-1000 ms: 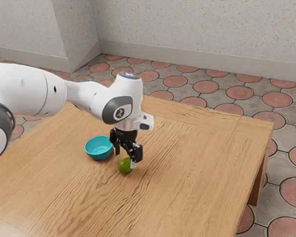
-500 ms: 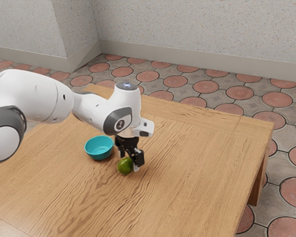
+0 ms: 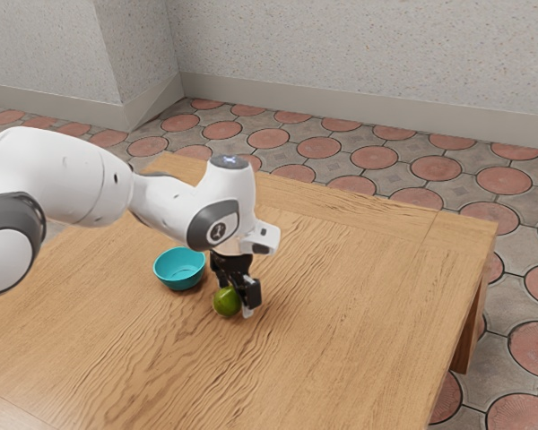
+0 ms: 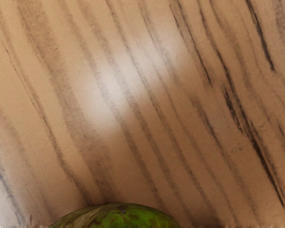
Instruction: Place the pear in the bowl.
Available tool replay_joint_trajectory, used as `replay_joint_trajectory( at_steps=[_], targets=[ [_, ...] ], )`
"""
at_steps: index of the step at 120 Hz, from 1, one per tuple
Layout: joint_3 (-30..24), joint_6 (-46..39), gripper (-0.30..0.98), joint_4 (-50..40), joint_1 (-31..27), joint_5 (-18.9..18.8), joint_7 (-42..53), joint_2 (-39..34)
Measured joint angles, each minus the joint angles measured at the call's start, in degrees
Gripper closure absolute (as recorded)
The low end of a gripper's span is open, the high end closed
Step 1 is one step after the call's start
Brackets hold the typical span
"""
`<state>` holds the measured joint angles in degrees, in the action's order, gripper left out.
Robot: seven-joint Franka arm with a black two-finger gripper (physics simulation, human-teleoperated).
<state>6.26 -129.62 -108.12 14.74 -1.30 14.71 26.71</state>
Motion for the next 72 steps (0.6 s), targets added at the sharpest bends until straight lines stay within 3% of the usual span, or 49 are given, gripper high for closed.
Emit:
replay_joint_trajectory(
  at_steps=[43,72],
  targets=[
    [0.0,-0.2,0.01,-1.5,-0.3,0.1,1.0,-0.8],
    [0.0,0.1,0.27,-1.5,-0.4,0.6,1.3,-0.7]
  ],
)
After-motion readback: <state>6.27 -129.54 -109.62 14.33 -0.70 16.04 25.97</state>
